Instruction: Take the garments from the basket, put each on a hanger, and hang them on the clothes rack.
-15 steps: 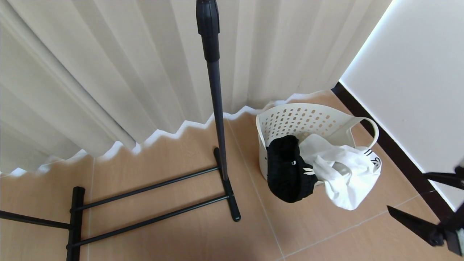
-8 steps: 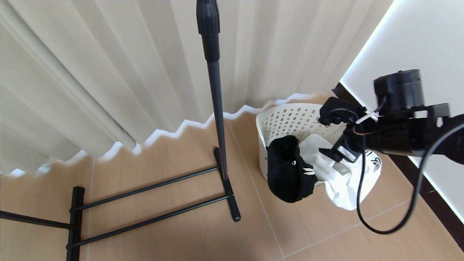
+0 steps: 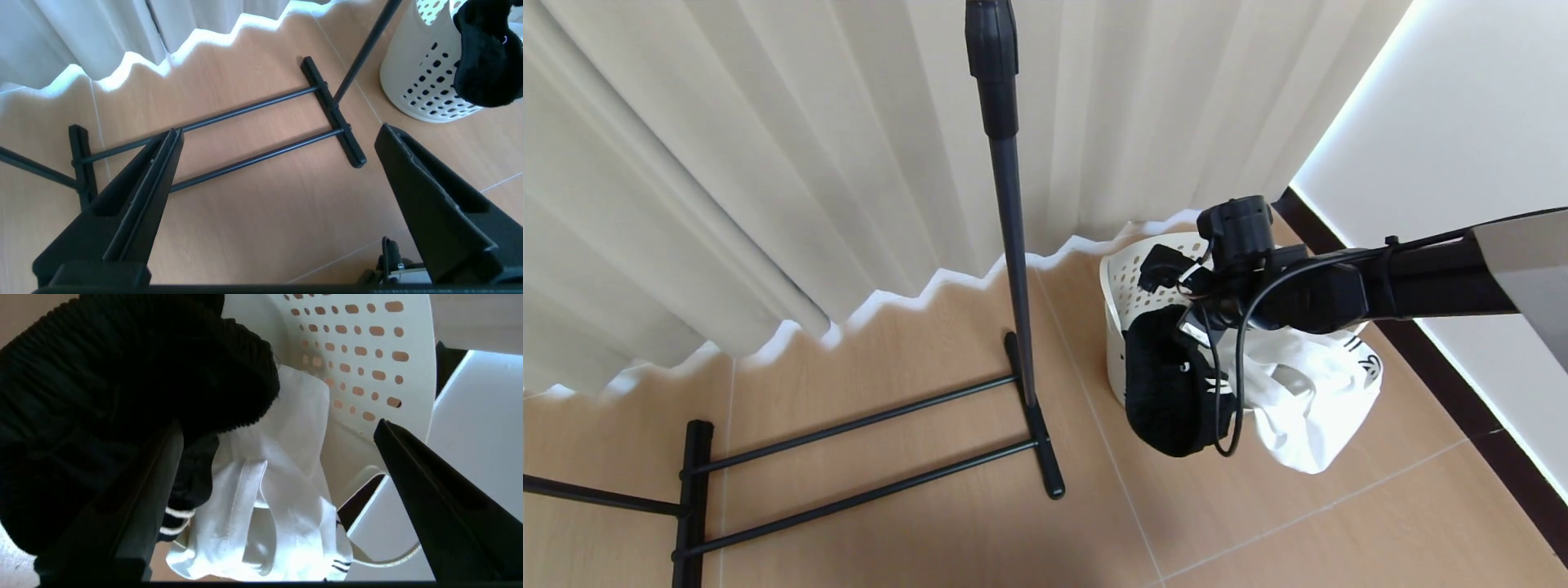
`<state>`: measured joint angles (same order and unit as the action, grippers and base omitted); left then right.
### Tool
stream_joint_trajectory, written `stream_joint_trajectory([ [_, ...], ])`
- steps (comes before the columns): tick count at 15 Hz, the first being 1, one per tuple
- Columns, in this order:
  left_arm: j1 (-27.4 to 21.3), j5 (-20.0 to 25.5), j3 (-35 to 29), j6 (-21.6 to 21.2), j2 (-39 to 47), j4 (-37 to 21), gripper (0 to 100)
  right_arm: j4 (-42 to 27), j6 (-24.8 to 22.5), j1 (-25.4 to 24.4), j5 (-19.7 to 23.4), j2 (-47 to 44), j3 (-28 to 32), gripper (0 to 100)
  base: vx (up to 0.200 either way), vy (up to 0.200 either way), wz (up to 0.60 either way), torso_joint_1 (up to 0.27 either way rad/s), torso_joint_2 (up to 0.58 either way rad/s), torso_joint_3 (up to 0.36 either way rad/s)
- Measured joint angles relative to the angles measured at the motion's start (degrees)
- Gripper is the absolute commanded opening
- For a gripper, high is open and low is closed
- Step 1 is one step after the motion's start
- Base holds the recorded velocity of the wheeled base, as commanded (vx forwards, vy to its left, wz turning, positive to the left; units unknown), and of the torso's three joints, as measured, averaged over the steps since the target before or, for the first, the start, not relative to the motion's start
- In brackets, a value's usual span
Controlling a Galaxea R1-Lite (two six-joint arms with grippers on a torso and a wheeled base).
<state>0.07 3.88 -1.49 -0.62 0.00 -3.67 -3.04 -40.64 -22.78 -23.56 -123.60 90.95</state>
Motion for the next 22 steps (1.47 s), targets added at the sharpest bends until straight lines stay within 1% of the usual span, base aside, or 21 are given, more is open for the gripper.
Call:
stream_joint_trajectory([
  [3, 0.0, 0.0, 0.0, 0.0, 0.0, 0.0, 100, -0.05, 0.0, 0.51, -0.57, -3.79, 2.71, 100, 0.0, 0.0, 0.0, 0.0, 0.0, 0.0],
  [9, 0.0, -0.02, 0.0, -0.02, 0.0, 0.0, 100, -0.09, 0.11, 2.39, -0.79, -10.02, 10.18, 100, 0.0, 0.0, 0.0, 0.0, 0.0, 0.0],
  [10, 0.0, -0.02, 0.0, 0.0, 0.0, 0.0, 100, 0.06, 0.17, 2.41, -0.77, -10.67, 10.62, 0, 0.0, 0.0, 0.0, 0.0, 0.0, 0.0],
  [14, 0.0, 0.0, 0.0, 0.0, 0.0, 0.0, 100, 0.63, 0.66, 3.06, -0.63, -13.01, 12.24, 0, 0.0, 0.0, 0.0, 0.0, 0.0, 0.0],
  [17, -0.02, 0.0, 0.0, 0.0, 0.0, 0.0, 100, 0.59, 3.64, 3.08, -0.62, -12.87, 12.68, 0, 0.0, 0.0, 0.0, 0.0, 0.0, 0.0],
  [19, 0.0, 0.0, 0.0, 0.0, 0.0, -0.02, 100, 0.57, 8.07, 2.63, -0.46, -10.08, 11.11, 0, 0.0, 0.0, 0.0, 0.0, 0.0, 0.0],
  [22, 0.0, 0.0, 0.0, 0.0, 0.0, -0.02, 100, 0.59, 16.26, 0.66, -0.13, -3.69, 5.02, 0, 0.0, 0.0, 0.0, 0.0, 0.0, 0.0],
])
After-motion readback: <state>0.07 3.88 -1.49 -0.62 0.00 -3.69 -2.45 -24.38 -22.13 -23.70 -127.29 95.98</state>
